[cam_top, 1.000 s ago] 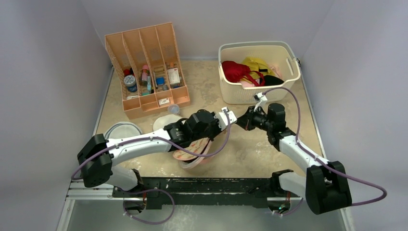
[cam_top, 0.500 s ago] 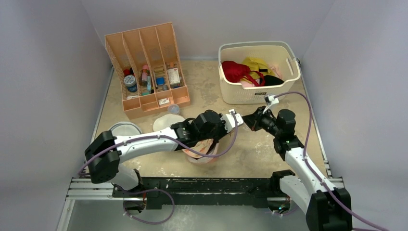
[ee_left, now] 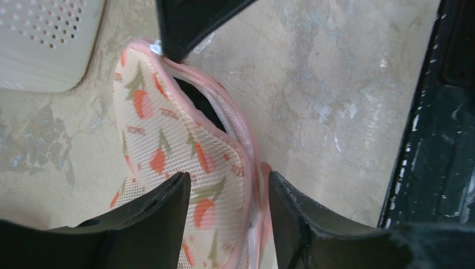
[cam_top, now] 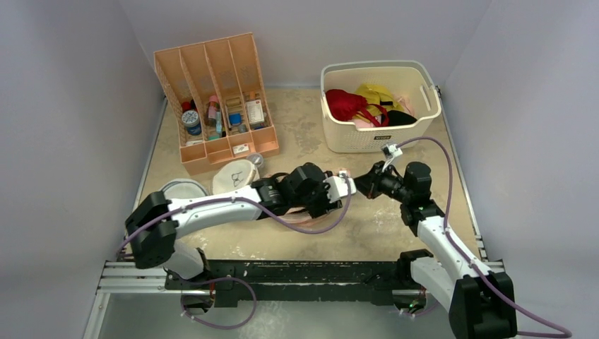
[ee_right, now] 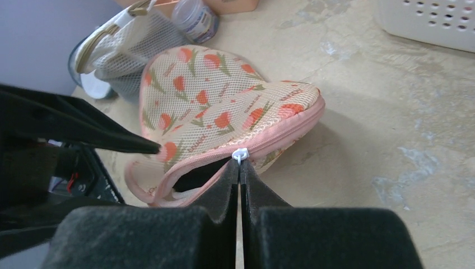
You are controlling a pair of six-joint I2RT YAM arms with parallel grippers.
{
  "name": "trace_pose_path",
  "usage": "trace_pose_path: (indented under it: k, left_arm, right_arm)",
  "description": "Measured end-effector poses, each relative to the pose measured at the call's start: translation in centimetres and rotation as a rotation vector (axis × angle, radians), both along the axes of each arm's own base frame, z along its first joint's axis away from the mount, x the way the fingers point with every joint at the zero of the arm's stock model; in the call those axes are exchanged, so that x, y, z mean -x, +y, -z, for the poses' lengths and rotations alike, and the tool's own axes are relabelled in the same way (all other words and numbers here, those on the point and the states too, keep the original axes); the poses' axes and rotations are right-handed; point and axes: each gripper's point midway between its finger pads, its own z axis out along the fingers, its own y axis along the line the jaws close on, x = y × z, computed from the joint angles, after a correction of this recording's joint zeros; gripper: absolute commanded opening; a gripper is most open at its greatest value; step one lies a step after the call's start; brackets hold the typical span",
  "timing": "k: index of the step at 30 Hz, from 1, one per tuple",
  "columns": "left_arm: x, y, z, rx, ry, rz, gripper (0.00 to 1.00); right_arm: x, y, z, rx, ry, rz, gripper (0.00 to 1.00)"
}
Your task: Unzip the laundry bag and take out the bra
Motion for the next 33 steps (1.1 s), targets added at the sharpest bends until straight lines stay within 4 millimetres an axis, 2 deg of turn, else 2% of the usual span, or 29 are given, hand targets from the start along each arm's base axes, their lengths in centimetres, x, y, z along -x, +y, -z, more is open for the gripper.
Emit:
trace_pose_path:
  k: [4,7,10,12,16,21,26,33]
  left_arm:
    - [0.6,0.9,-3.2,0.108,-0.039,0.008,0.6]
    - [0.2,0.7,-5.7,0.212,-0.07,-0.018,0.61]
    - [-0.4,0.0,-6.8,0.29,-0.07,-0.059,0.61]
    - [-0.8,-0.5,-6.6,0.311,-0.055,-0.085,0.61]
    - [-1.1,-1.2,-4.6,0.298,-0.009,-0.115,0.6]
    - [-1.2,-1.6,-1.7,0.242,0.04,-0.133,0.52]
    - [-1.6,-1.4,0.1,0.175,0.056,-0.157,0.36]
    - [-1.9,-1.3,0.2,0.143,0.046,-0.163,0.09]
  right_arm:
    - [0.9,0.7,0.0,-0.023,0.013,-0.054,0.0]
    - [1.7,1.3,0.3,-0.039,0.031,-0.091,0.0]
    - [2.4,2.0,0.3,-0.052,0.041,-0.126,0.0]
    - [2.8,2.6,0.1,-0.058,0.041,-0.149,0.0]
    - [3.7,3.8,0.0,-0.063,0.045,-0.192,0.0]
    - [4.3,4.5,-0.2,-0.069,0.05,-0.217,0.0]
    - [4.3,4.4,-0.6,-0.071,0.035,-0.212,0.0]
    - [4.0,4.2,-0.5,-0.06,0.037,-0.182,0.0]
